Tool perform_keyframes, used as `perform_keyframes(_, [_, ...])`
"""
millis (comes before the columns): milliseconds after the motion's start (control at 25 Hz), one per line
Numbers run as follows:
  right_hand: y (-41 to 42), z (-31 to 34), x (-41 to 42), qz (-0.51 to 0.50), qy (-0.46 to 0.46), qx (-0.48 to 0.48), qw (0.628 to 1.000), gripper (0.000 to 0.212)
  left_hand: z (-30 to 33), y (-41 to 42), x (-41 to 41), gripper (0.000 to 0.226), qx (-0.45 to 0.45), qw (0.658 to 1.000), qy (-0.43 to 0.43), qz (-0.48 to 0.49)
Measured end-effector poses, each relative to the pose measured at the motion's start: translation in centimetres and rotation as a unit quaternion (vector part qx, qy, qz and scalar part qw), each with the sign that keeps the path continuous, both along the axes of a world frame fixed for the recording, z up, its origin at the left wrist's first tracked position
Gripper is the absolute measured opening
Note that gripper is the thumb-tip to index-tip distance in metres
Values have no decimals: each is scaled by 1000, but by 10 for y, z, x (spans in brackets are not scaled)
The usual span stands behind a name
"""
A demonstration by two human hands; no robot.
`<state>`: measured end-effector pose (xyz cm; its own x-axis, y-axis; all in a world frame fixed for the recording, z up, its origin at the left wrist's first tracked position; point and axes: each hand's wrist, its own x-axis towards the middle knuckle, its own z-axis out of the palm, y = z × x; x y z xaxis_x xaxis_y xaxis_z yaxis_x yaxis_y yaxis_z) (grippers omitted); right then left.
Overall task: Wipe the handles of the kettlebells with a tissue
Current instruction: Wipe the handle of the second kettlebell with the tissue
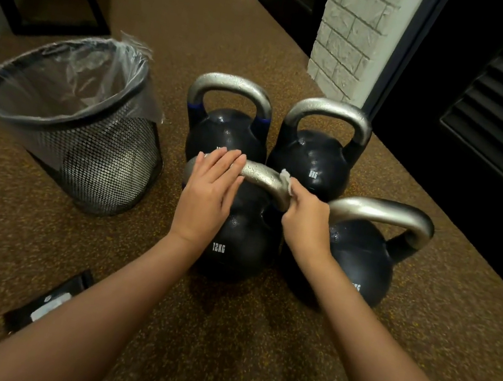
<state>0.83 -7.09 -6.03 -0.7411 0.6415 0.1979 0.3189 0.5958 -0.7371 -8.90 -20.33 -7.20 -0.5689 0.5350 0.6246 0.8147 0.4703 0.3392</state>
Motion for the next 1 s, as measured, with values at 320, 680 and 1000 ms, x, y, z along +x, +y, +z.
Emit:
perform_keyframes(320, [-21,-26,17,42,61,1,997,59,1,-1,1,39,-22,1000,-10,7])
perform_keyframes(680, [-39,-35,21,67,65,72,993,76,28,-7,3,41,-107,994,-28,5])
perform_keyframes(1000, [-46,-46,22,28,70,67,995,70,39,-18,-3,41,-160,986,45,17])
